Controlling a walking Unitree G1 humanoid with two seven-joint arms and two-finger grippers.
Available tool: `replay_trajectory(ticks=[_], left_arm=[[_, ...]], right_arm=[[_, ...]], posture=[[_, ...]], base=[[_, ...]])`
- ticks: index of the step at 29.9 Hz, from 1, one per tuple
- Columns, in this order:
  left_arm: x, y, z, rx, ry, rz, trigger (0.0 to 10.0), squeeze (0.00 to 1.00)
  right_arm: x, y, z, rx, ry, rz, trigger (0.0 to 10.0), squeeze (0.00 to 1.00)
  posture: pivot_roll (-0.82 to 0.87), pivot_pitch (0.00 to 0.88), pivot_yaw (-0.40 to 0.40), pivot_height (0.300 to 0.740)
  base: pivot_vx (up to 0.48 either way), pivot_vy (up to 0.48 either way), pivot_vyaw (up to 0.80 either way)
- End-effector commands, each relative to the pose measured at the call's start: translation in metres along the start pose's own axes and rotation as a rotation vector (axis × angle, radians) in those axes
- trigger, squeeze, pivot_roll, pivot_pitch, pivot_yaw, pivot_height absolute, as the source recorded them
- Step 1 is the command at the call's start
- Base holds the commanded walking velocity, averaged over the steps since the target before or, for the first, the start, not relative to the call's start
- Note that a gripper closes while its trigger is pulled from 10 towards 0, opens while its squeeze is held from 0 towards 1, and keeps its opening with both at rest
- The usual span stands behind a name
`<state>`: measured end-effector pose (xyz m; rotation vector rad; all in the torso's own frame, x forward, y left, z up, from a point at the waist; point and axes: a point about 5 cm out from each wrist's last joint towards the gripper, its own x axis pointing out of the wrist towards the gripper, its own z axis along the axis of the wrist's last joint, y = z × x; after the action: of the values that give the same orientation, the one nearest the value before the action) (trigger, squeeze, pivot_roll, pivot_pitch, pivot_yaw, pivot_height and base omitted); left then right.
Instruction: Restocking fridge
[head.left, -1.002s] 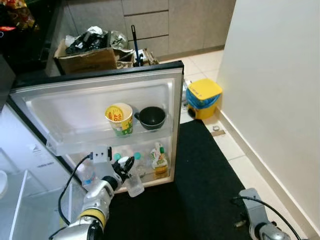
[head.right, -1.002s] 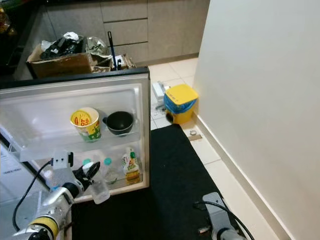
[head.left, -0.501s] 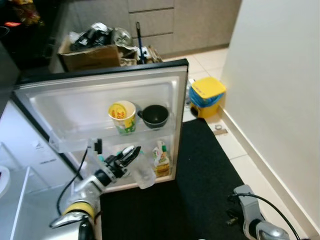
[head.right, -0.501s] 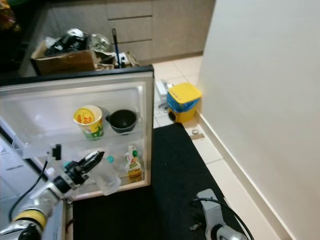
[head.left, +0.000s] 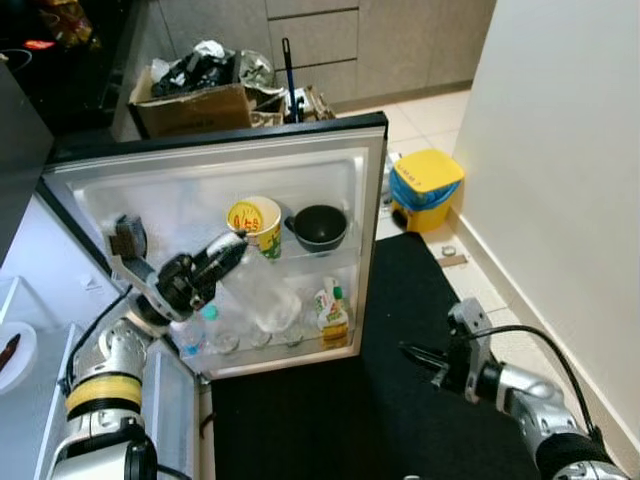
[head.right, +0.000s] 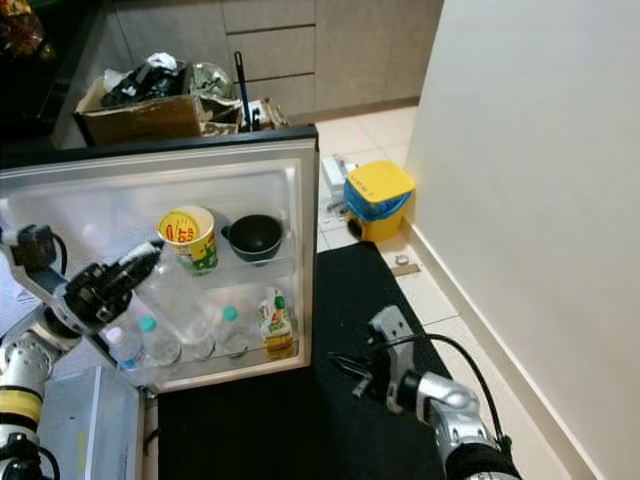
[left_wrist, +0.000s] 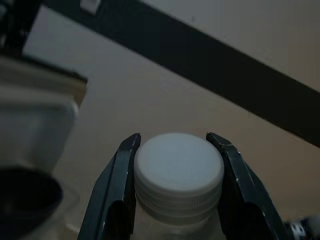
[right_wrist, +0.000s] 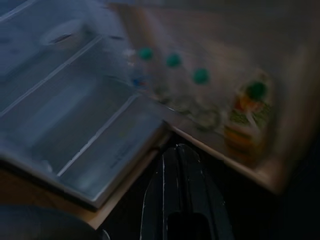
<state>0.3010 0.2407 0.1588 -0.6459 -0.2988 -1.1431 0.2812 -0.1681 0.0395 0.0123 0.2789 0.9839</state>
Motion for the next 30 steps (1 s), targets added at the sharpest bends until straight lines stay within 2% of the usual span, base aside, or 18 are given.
replay_trajectory(ticks=[1,3,5,7,10,12,13,14,15,16,17,18,24,26,30], left_arm=[[0.004,0.000,0.013,0.051,-0.041,0.005,10.0,0.00],[0.008,0.002,0.018,0.080,-0.078,0.058,10.0,0.00],[0.008,0.002,0.018,0.080,-0.078,0.058,10.0,0.00],[0.014,0.011,0.017,0.120,-0.088,0.145,10.0,0.00],[0.017,0.016,0.018,0.138,-0.103,0.205,10.0,0.00],[0.019,0.026,0.017,0.171,-0.115,0.335,10.0,0.00],[0.019,0.026,0.017,0.171,-0.115,0.335,10.0,0.00],[0.018,0.032,0.016,0.216,-0.093,0.406,10.0,0.00],[0.018,0.032,0.016,0.216,-0.093,0.406,10.0,0.00],[0.017,0.036,0.018,0.256,-0.084,0.474,10.0,0.00],[0.017,0.036,0.018,0.256,-0.084,0.474,10.0,0.00],[0.016,0.041,0.025,0.326,-0.081,0.566,10.0,0.00],[0.019,0.043,0.037,0.355,-0.123,0.596,10.0,0.00],[0.017,0.044,0.051,0.356,-0.192,0.610,10.0,0.00],[0.009,0.045,0.065,0.411,-0.208,0.669,10.0,0.00]], right_arm=[[0.005,0.000,0.011,-0.039,-0.038,0.006,10.0,0.00],[0.009,-0.004,0.027,-0.090,-0.089,-0.022,10.0,0.00],[0.009,-0.004,0.027,-0.090,-0.089,-0.022,10.0,0.00],[0.014,-0.006,0.043,-0.123,-0.147,-0.036,10.0,0.00],[0.016,-0.005,0.051,-0.143,-0.172,-0.028,10.0,0.00],[0.017,0.000,0.063,-0.182,-0.200,0.003,10.0,0.00],[0.017,0.000,0.063,-0.182,-0.200,0.003,10.0,0.00],[0.016,0.003,0.068,-0.199,-0.206,0.025,10.0,0.00],[0.016,0.003,0.068,-0.199,-0.206,0.025,10.0,0.00],[0.015,0.006,0.072,-0.213,-0.211,0.041,10.0,0.00],[0.015,0.006,0.072,-0.213,-0.211,0.041,10.0,0.00],[0.013,0.011,0.077,-0.237,-0.218,0.060,10.0,0.00],[0.011,0.015,0.081,-0.242,-0.225,0.073,10.0,0.00],[0.011,0.017,0.078,-0.242,-0.211,0.076,10.0,0.00],[0.010,0.019,0.077,-0.241,-0.199,0.070,10.0,0.00]], posture=[[-0.07,0.074,0.047,0.740],[-0.07,0.076,0.048,0.740],[-0.07,0.076,0.048,0.740],[-0.07,0.081,0.051,0.740],[-0.07,0.085,0.055,0.740],[-0.07,0.091,0.063,0.740],[-0.07,0.091,0.063,0.740],[-0.07,0.095,0.066,0.740],[-0.07,0.095,0.066,0.740],[-0.07,0.099,0.070,0.740],[-0.07,0.099,0.070,0.740],[-0.07,0.104,0.073,0.740],[-0.07,0.111,0.076,0.740],[-0.07,0.116,0.076,0.740],[-0.07,0.123,0.079,0.740]], base=[[0.000,0.000,0.00],[0.000,0.000,0.00],[0.000,0.000,0.00],[0.000,0.000,0.00],[0.000,0.000,0.00],[0.000,0.000,0.00],[0.000,0.000,0.00],[0.000,0.000,0.00],[0.000,0.000,0.00],[0.000,0.000,0.00],[0.000,0.000,0.00],[0.000,0.000,0.00],[0.000,0.000,0.00],[0.000,0.000,0.00],[0.000,0.000,0.00]])
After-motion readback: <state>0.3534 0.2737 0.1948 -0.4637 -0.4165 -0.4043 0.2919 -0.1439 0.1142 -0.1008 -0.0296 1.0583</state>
